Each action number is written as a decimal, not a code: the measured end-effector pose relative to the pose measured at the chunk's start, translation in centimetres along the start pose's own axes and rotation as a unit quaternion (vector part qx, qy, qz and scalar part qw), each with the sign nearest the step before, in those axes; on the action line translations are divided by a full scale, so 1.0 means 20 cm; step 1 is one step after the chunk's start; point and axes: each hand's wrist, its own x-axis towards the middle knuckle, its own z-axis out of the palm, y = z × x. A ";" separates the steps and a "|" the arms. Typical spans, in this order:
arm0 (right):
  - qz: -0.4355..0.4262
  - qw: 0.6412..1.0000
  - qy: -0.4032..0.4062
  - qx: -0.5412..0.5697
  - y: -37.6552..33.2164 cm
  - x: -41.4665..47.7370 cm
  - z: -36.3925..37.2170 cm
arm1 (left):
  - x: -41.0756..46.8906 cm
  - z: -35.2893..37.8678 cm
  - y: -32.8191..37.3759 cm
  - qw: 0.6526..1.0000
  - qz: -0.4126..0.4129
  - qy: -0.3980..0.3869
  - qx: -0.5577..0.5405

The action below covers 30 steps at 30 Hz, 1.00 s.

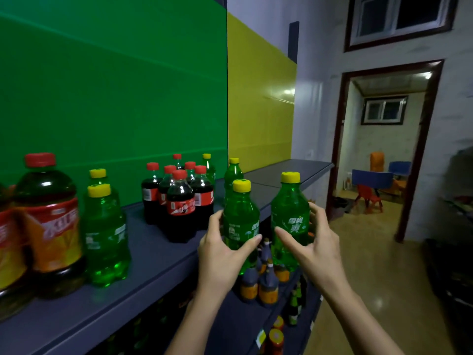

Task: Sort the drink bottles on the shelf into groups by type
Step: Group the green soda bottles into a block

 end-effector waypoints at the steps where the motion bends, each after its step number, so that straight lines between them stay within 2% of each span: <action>1: -0.004 1.000 -0.004 0.002 0.05 0.06 0.02 | 0.05 0.05 -0.03 1.000 -0.001 0.003 0.004; 9: -0.018 0.998 -0.042 0.047 0.45 0.53 0.19 | 0.39 0.33 -0.29 0.997 -0.019 0.052 0.062; 22: -0.045 0.970 -0.203 0.128 0.93 1.23 0.62 | 0.77 0.63 -0.54 0.952 -0.055 0.237 0.188; 30: -0.056 0.951 -0.253 0.171 1.01 1.35 0.84 | 0.94 0.67 -0.63 0.928 -0.079 0.237 0.276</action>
